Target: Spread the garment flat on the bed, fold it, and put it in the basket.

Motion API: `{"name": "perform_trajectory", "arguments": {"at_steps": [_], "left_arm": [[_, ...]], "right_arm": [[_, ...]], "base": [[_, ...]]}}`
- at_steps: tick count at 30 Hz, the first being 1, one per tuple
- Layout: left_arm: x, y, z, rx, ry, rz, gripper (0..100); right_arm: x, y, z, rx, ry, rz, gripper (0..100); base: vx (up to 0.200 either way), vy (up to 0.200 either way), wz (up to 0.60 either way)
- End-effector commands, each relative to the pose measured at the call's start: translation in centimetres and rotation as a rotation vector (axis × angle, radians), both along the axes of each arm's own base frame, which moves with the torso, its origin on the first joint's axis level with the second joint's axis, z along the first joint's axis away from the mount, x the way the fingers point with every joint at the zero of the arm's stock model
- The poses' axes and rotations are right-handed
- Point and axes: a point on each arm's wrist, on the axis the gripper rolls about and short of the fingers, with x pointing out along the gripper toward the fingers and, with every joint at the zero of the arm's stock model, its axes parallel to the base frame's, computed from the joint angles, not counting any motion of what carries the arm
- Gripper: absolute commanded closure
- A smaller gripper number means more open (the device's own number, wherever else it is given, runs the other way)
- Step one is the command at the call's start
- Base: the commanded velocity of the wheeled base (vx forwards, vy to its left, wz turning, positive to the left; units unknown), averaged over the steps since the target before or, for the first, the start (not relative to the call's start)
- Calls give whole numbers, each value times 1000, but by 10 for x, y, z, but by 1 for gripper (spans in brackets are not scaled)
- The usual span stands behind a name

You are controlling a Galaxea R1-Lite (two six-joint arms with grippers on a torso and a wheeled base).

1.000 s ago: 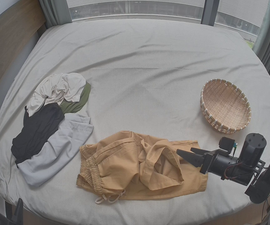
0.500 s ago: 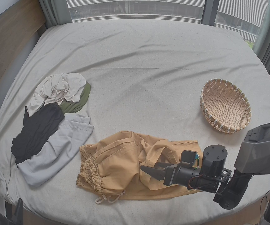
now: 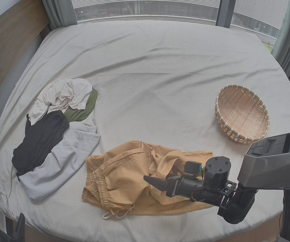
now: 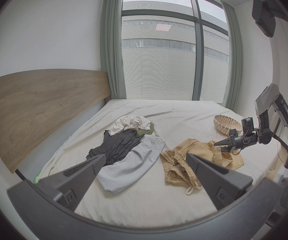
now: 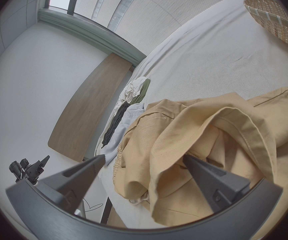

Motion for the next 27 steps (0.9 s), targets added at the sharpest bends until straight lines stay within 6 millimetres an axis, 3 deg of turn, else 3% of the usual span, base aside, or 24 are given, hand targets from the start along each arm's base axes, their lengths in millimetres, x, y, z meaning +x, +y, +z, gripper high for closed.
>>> {"name": "perform_trajectory", "arguments": {"at_steps": [1,15,23,24,27], "left_arm": [[0,0,-5,-1,4,0,0],[0,0,-5,1,4,1,0],[0,0,-5,1,4,1,0],[0,0,-5,1,2,1,0],[0,0,-5,-1,2,1,0]], "right_arm": [[1,-3,-2,-6,1,-23,100],[-10,-44,17,-25,13,-105,100],[-9,-39,14,-29,14,-88,100],[-8,-38,12,-31,17,-86,0],[-5,-34,9,-29,17,-83,0]], "base": [[0,0,0],[0,0,0],[0,0,0],[0,0,0],[0,0,0]]}}
